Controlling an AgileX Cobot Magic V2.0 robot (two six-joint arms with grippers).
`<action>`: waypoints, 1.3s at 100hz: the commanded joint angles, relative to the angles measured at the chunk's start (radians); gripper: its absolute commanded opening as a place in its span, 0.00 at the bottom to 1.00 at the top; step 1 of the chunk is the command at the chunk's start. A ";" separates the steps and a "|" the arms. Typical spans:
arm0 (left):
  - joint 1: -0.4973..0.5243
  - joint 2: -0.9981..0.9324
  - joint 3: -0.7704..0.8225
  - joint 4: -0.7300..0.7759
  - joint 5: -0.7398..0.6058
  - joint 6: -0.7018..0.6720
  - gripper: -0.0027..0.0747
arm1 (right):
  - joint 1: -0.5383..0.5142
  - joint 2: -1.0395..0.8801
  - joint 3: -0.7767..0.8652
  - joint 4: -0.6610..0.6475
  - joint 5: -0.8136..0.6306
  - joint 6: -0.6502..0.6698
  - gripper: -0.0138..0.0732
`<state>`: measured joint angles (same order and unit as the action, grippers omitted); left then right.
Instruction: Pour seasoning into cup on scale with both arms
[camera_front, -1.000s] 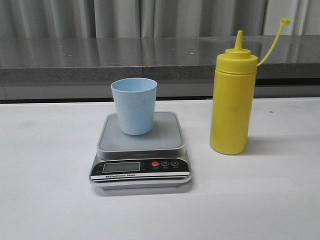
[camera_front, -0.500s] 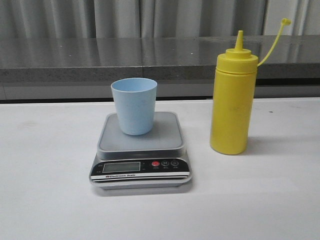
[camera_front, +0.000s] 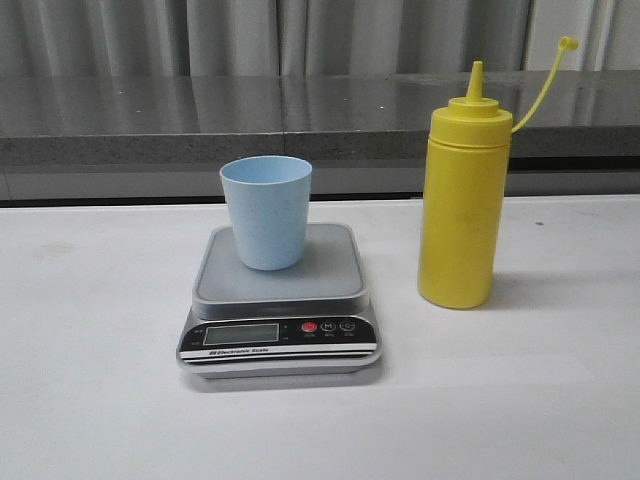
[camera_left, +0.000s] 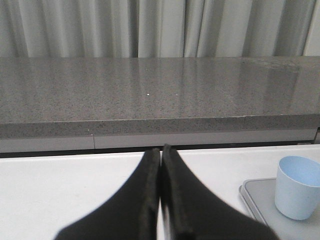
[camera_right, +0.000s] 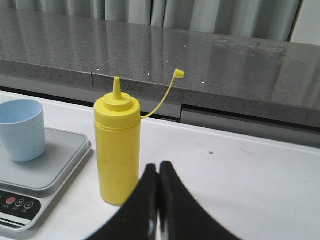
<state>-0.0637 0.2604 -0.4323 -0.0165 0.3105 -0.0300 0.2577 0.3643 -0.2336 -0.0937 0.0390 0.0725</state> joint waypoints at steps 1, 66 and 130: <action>0.001 0.008 -0.025 0.000 -0.084 -0.008 0.01 | -0.013 -0.043 -0.005 -0.017 -0.073 -0.008 0.08; 0.001 0.008 -0.025 0.000 -0.084 -0.008 0.01 | -0.245 -0.394 0.123 0.023 0.124 -0.007 0.08; 0.001 0.008 -0.025 0.000 -0.084 -0.008 0.01 | -0.256 -0.394 0.239 0.025 0.060 -0.007 0.08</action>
<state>-0.0637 0.2604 -0.4323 -0.0165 0.3105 -0.0300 0.0074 -0.0099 0.0270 -0.0680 0.1839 0.0725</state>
